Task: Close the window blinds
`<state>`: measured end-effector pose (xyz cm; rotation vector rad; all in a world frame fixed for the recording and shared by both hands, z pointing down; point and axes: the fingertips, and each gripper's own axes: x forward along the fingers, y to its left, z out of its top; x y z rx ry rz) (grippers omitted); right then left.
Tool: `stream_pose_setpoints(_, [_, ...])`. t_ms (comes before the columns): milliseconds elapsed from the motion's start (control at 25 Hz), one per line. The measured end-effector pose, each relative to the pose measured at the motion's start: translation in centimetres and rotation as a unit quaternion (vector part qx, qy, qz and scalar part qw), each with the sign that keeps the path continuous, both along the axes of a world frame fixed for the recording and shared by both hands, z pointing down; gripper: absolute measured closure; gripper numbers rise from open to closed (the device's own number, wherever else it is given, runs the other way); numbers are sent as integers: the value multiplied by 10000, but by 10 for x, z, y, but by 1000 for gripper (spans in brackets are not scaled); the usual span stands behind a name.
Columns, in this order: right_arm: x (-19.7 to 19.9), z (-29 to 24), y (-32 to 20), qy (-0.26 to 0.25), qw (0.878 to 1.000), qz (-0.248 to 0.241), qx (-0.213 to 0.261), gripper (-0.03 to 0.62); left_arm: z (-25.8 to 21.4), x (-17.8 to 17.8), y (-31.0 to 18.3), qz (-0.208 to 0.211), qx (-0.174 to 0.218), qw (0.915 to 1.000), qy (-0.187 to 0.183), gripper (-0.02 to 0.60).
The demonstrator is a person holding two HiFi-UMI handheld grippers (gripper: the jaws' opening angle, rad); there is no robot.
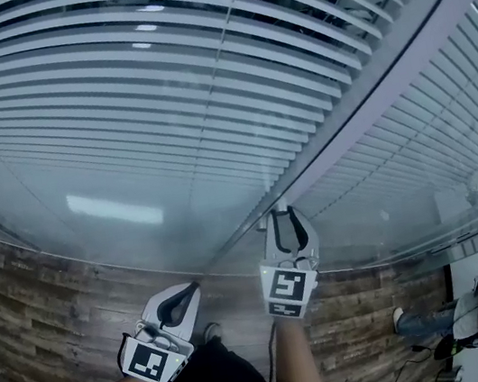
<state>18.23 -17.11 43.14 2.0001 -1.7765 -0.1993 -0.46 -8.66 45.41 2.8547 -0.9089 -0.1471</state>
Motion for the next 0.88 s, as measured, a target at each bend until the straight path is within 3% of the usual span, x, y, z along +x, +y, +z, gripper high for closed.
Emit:
stream_pose_setpoints(280, [1,2,1,998,9942,-145,-377,464,3,-10,2,24,-80,10000,39,583])
stream_pose_setpoints(680, [6,-8,-1,2355,9695,-122,-674,465,-4,-25,-2,-157,-142,9998,51,583])
stream_pose_setpoints(800, [6,-10,-3,2092,9756,-99,-655,462,-1,-25,-1,-168,-255,9995,-4,583])
stream_pose_setpoints(880, [7,-15,-1,1421,9888,-59,-453,459,-4,-23,2,-135,-245,9996,49,583])
